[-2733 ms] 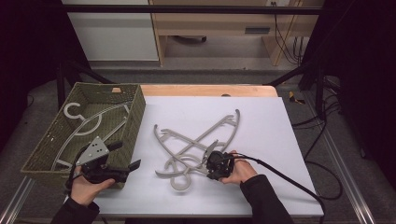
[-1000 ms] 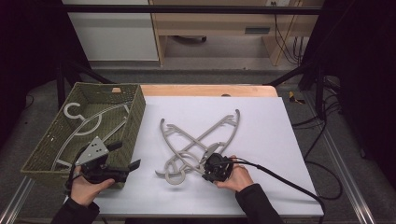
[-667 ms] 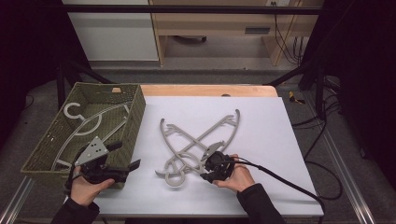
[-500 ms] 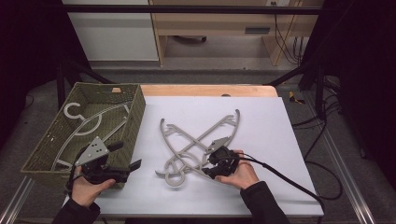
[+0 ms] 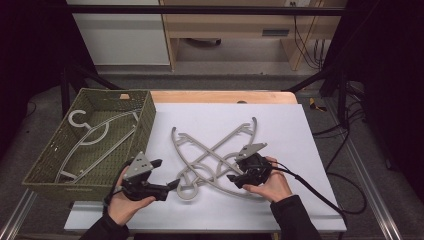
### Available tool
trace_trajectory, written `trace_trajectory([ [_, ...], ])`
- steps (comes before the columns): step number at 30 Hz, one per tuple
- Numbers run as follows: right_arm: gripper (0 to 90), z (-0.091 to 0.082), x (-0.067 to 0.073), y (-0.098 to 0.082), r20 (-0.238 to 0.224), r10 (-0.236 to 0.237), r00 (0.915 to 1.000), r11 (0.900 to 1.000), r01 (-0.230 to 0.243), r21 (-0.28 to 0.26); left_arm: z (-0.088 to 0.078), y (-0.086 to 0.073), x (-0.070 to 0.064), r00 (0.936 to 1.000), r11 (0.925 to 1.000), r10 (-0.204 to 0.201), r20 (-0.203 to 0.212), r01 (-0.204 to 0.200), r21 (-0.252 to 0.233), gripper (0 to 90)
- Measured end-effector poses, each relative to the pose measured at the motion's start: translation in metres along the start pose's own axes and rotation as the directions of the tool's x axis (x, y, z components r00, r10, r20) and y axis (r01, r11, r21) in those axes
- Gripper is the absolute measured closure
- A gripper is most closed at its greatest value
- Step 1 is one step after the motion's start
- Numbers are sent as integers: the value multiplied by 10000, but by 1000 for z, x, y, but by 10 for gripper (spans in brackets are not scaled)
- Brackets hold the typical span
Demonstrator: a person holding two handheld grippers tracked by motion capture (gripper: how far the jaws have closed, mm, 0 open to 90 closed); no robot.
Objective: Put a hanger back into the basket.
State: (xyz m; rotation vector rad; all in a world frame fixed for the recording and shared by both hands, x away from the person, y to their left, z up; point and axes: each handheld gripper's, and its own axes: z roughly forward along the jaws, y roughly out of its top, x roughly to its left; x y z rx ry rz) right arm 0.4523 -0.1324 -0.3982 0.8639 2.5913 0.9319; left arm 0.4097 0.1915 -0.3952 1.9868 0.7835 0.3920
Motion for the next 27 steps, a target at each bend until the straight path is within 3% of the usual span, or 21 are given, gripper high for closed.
trace_trajectory([
  [7,433,1,1,-21,-202,144,9997,9984,-132,546,28,2,-17,9990,9988,37,453,-59,496,171],
  [9,442,4,4,-28,-375,133,9992,9967,-103,809,31,1,-19,9992,9987,27,391,-47,513,175],
  [12,470,12,10,-35,-666,4,9978,9920,81,1262,31,-2,-18,9994,9988,-59,338,42,495,174],
  [17,621,25,22,-42,-1138,-256,9932,9776,487,2049,25,-5,-13,9995,9993,-261,191,256,256,175],
  [20,751,28,22,-43,-884,-327,9955,9735,518,2227,20,-6,-10,9991,9991,-418,97,416,127,176],
  [25,769,28,22,-42,-968,-488,9941,9714,697,2271,17,-8,-6,9987,9987,-504,14,504,85,176],
  [27,792,28,23,-42,-1235,-546,9908,9719,810,2210,16,-9,-5,9985,9985,-545,-34,546,103,176],
])
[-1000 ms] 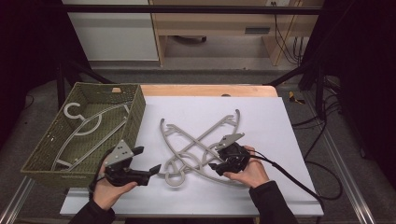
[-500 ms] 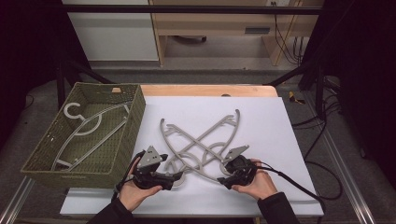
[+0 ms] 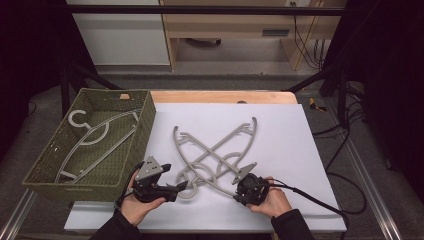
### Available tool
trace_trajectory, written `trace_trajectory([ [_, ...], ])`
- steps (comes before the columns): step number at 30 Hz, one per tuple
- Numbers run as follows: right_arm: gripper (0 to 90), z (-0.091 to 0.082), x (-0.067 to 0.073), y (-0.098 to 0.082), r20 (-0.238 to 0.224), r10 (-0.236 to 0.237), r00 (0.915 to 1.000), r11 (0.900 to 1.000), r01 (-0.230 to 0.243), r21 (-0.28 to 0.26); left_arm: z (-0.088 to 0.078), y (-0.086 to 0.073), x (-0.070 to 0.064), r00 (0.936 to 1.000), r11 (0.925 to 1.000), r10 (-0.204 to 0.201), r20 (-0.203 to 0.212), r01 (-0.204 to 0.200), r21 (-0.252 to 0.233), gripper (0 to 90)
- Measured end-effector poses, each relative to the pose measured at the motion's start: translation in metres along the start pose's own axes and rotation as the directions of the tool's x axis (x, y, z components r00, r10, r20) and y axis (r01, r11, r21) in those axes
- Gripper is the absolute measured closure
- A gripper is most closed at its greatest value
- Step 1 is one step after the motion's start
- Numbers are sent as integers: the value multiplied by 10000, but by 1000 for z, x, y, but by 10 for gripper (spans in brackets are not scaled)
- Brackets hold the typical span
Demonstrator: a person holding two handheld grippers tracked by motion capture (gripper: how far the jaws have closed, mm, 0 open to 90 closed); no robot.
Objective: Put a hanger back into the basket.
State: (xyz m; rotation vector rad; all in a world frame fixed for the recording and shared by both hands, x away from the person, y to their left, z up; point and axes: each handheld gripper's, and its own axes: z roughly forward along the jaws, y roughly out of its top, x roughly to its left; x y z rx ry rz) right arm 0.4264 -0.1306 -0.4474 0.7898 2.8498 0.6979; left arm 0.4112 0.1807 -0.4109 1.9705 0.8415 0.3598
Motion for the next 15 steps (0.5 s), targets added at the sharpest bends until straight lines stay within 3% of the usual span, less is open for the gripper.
trace_trajectory([
  [2,828,0,2,1,-413,-76,9991,9997,66,-253,-1,-1,1,10000,10000,-58,-45,58,-28,177],
  [3,828,1,4,2,-666,111,9977,9992,-135,-364,-2,-1,1,9999,9999,-104,-47,103,-45,177],
  [5,829,4,6,3,-521,363,9980,9988,-380,-314,-3,-1,2,9998,9998,-154,-96,153,-83,177],
  [8,829,6,8,5,-731,669,9951,9961,-708,-527,-4,-1,2,9996,9996,-256,-113,254,-128,179],
  [15,827,12,20,10,-610,1481,9871,9836,-1534,-948,3,-2,-4,9989,9989,-475,-46,475,30,179],
])
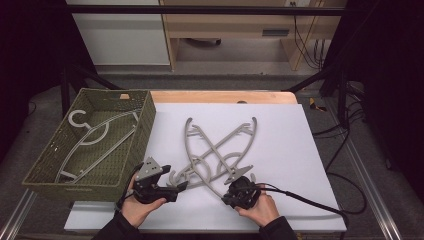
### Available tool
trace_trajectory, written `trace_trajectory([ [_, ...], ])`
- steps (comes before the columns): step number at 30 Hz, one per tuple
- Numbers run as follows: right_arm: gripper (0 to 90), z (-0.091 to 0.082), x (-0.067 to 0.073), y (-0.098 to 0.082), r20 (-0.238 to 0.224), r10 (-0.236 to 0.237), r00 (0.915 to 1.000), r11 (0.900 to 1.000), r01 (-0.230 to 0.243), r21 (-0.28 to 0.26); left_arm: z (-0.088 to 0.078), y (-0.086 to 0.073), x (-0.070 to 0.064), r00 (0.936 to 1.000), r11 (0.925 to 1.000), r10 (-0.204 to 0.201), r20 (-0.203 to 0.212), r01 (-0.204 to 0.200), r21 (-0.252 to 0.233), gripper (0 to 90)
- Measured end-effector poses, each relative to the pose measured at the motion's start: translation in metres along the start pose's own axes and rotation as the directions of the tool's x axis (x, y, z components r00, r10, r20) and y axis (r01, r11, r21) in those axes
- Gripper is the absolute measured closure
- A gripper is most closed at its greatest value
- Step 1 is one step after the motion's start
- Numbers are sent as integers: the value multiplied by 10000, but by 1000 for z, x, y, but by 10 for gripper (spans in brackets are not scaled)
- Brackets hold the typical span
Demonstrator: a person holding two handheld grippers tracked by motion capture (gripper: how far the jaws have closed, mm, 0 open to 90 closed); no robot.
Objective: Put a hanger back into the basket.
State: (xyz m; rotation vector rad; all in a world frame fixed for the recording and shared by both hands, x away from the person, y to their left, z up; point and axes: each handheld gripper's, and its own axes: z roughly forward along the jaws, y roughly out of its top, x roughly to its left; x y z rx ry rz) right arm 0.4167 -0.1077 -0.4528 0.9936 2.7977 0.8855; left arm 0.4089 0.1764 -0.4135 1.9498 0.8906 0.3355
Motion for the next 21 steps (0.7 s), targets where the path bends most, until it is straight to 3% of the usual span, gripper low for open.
trace_trajectory([
  [4,813,2,1,0,-99,316,9995,9993,-317,-191,7,1,-6,9998,9997,-196,0,196,112,184],
  [7,717,-5,1,1,17,226,9997,9981,-224,-569,17,3,-11,9996,9993,-264,-72,266,279,194],
  [10,657,-23,-2,2,456,110,9989,9938,-59,-1110,30,5,-14,9990,9977,-397,-206,408,547,203],
  [14,611,-39,-14,2,1169,386,9924,9887,-210,-1483,47,6,-20,9989,9957,-349,-321,375,846,213],
  [17,604,-39,-26,2,1659,649,9840,9897,-422,-1371,54,4,-21,9987,9946,-381,-353,413,950,214],
  [21,610,-25,-35,3,1774,1065,9784,9914,-908,-942,55,1,-21,9985,9950,-347,-428,385,920,223],
])
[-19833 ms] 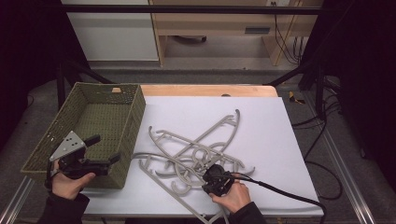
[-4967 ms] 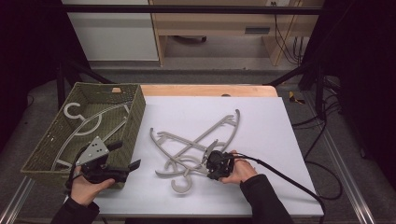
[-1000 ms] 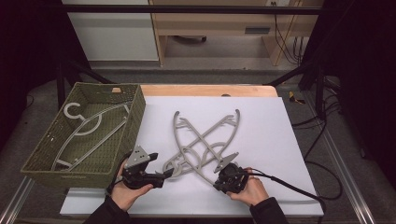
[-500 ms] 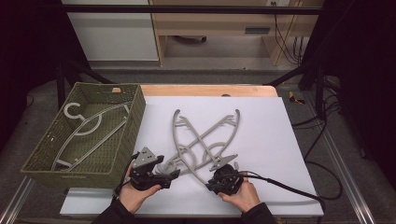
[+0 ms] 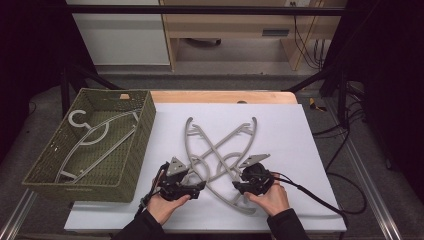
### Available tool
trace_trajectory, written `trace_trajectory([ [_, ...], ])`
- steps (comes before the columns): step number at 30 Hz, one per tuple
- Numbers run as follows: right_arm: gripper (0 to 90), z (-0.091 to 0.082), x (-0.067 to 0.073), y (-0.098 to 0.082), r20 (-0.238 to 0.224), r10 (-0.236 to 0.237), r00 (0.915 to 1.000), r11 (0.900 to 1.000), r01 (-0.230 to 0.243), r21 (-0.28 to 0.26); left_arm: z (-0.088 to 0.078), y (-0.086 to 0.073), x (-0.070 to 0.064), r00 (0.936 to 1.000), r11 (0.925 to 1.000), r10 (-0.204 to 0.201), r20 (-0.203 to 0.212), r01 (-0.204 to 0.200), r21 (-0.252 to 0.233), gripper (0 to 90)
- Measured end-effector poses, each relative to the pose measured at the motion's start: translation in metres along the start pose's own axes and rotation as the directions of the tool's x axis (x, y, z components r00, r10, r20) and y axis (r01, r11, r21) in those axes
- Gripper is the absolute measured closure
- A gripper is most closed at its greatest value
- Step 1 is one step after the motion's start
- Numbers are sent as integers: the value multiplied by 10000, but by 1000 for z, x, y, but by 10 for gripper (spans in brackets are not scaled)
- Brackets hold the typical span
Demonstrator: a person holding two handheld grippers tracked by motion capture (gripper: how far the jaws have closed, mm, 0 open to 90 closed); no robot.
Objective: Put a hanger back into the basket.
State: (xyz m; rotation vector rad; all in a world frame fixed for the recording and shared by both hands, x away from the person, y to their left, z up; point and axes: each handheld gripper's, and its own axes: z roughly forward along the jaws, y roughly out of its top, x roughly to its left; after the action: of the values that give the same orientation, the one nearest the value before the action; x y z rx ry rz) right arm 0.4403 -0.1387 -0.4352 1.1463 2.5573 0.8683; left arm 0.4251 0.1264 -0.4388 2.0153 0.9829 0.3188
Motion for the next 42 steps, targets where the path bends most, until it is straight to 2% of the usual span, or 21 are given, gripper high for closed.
trace_trajectory([
  [2,611,6,0,0,-31,274,9996,9993,-273,269,-2,-2,2,10000,9999,-89,-36,89,-67,225],
  [4,621,11,0,-2,21,230,9997,9985,-230,506,-4,-3,4,9999,9999,-121,-68,121,-81,225],
  [6,640,11,1,-4,32,248,9997,9978,-249,606,-7,-5,6,9999,9998,-140,-70,139,-135,226],
  [8,668,9,1,-7,47,535,9986,9964,-537,663,-10,-5,7,9999,9998,-106,-88,104,-148,226],
  [9,675,8,0,-8,50,461,9989,9965,-464,695,-11,-5,8,9999,9998,-128,-72,127,-153,226],
  [11,681,10,-1,-9,-7,600,9982,9946,-597,847,-13,-6,9,9999,9997,-125,-108,123,-199,226],
  [13,710,13,0,-9,-191,720,9972,9940,-702,838,-15,-7,9,9997,9994,-193,-125,189,-272,227],
  [17,725,14,0,-8,-221,1039,9943,9902,-1013,964,-17,-9,12,9997,9996,-198,-160,194,-198,228],
  [18,798,12,0,-8,-35,1051,9945,9903,-1044,917,-17,-10,12,9994,9993,-279,-180,275,-238,228],
  [19,800,9,0,-9,-55,1239,9923,9895,-1231,761,-17,-11,12,9994,9993,-288,-178,284,-227,229],
  [22,801,9,5,-12,-21,1231,9924,9879,-1224,953,-16,-12,12,9994,9994,-300,-176,296,-195,229],
  [25,801,6,12,-15,-299,1491,9884,9853,-1459,893,-15,-13,11,9995,9996,-263,-179,261,-97,230],
  [27,803,5,16,-18,-329,1514,9879,9853,-1481,854,-14,-14,10,9995,9997,-238,-199,238,-23,232],
  [30,805,3,22,-22,-271,1792,9834,9815,-1768,732,-11,-16,8,9990,9990,-433,-131,435,141,244],
  [35,777,3,25,-26,-468,1500,9876,9873,-1470,607,-3,-17,4,9989,9980,-436,-191,444,447,273],
  [37,719,4,24,-25,-644,1217,9905,9911,-1178,614,-1,-17,2,9991,9986,-352,-236,361,395,277],
  [42,685,3,22,-24,-579,1025,9931,9938,-997,491,-5,-17,-5,9996,9991,-249,-106,253,347,296],
])
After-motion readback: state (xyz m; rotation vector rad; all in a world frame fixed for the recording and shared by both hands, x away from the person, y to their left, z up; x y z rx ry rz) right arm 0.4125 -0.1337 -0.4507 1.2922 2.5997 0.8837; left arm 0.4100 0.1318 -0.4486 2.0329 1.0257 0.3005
